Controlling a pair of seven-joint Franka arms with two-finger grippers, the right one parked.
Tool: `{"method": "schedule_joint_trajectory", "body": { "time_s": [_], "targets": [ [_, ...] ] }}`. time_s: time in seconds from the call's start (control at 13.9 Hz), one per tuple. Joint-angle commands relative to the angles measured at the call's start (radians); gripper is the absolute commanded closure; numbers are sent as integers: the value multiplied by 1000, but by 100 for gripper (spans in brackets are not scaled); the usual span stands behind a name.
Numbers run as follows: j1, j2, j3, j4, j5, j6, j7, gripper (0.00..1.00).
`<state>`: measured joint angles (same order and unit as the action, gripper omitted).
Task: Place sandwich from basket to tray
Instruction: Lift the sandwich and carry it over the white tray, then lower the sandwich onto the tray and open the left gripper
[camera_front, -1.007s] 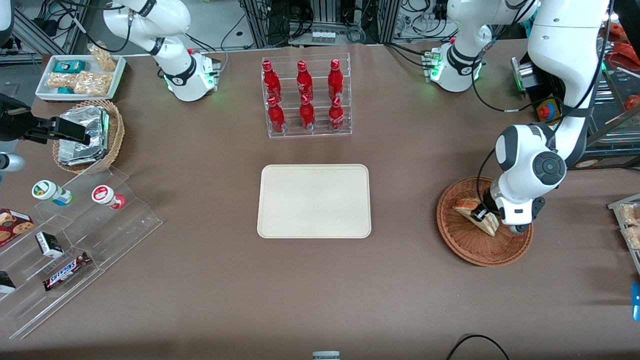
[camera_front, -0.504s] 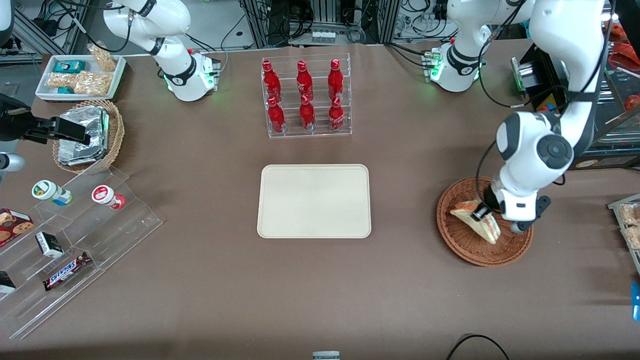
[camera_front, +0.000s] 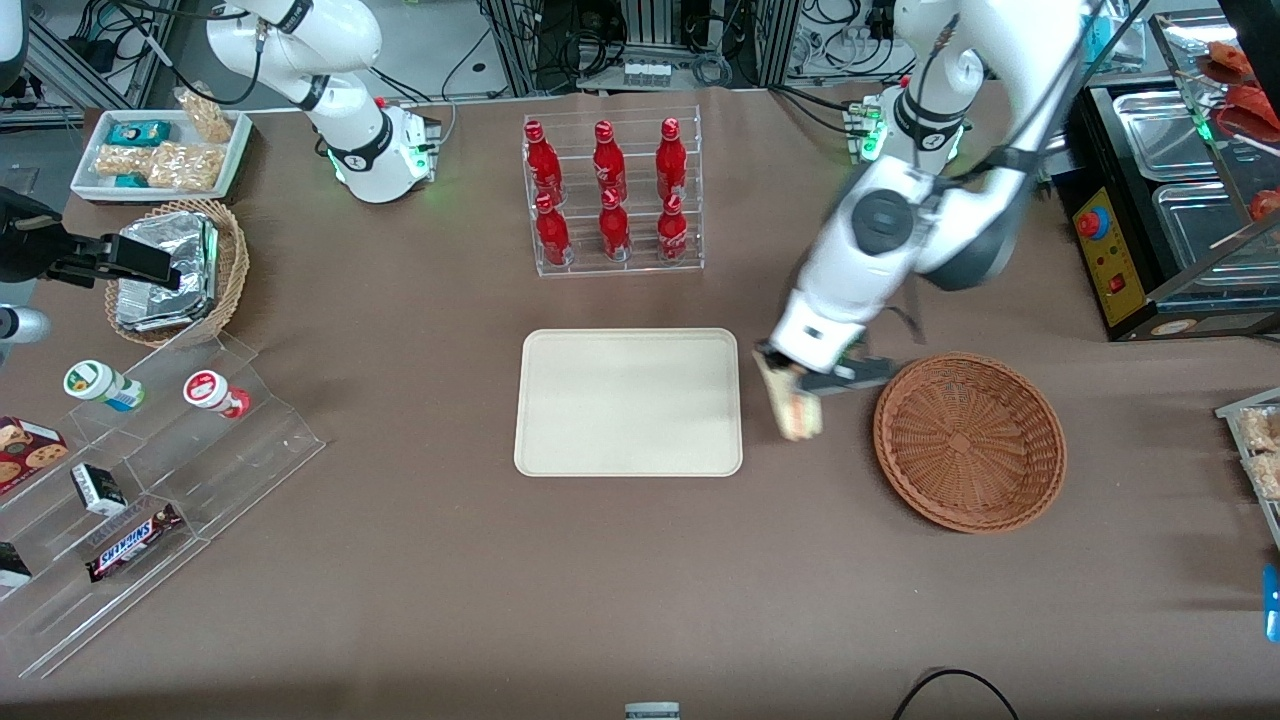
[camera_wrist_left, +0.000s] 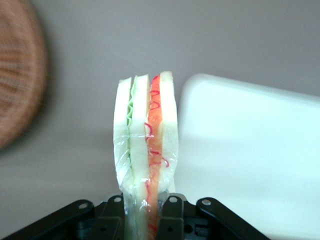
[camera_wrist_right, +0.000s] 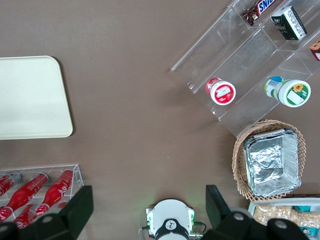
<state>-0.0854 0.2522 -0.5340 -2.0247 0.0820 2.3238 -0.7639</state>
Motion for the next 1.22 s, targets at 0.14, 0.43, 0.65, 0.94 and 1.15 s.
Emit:
{"method": "schedule_joint_trajectory", "body": {
  "time_s": [0.14,0.43,0.65,0.94,1.15],
  "targets": [
    [-141,252,-73,236,131,-55,-81,80],
    [-227,439,-70,450,310,-173,-205,78],
    [-264,512,-67,514,347,-176,-236,76],
    [-270,544,-67,527,386,-176,-253,71],
    [-270,544,-67,534,386,-175,-253,57]
  ]
}}
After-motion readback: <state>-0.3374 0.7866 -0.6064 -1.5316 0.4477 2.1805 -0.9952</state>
